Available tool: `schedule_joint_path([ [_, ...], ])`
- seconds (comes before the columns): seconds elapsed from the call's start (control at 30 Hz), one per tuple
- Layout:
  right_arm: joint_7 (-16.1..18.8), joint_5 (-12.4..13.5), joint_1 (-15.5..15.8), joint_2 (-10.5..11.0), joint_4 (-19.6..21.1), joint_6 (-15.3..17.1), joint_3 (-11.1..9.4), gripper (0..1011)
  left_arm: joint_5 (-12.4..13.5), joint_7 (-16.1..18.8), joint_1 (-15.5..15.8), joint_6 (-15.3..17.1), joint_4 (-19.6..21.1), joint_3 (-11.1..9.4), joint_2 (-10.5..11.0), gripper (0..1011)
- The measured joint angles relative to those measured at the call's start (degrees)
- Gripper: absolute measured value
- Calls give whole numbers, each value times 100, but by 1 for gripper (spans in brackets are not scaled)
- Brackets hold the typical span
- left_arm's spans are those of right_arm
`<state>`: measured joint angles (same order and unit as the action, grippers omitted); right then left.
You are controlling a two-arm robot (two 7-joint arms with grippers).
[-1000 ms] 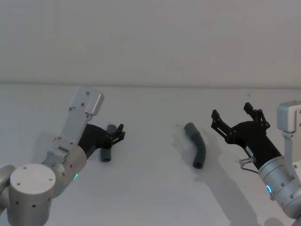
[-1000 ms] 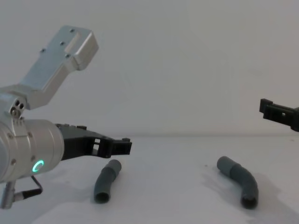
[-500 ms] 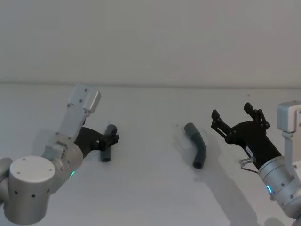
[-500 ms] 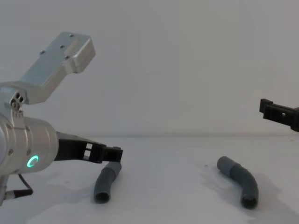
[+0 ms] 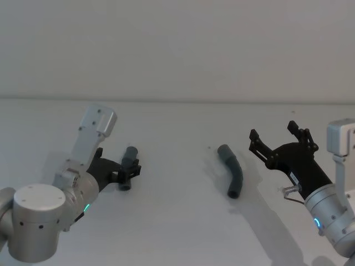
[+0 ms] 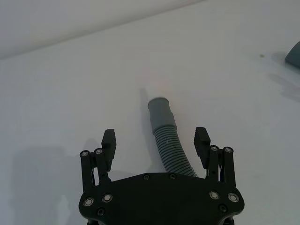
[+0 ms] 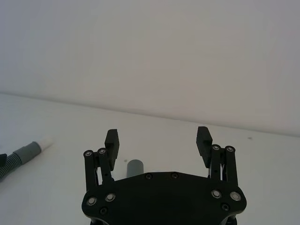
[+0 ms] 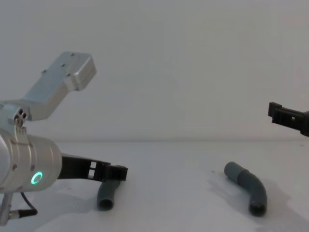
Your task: Use both hands to pick up one end of the pipe from the table, align the ends, and insert them.
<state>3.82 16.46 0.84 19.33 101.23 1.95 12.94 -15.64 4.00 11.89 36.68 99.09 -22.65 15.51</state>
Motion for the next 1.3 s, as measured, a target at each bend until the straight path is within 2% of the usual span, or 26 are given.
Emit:
schedule_joint_path([
  [0.3,0,0,0,0,0,0,0,1000,-24,-122,89,-14,-240,14,-58,1001],
  [0.77,0,0,0,0,0,0,0,1000,72,-343,387,-13,-664,-103,-102,1001],
  [1.3,0,0,0,0,0,0,0,1000,110,-484,659,21,-1069,-130,-277,1001],
])
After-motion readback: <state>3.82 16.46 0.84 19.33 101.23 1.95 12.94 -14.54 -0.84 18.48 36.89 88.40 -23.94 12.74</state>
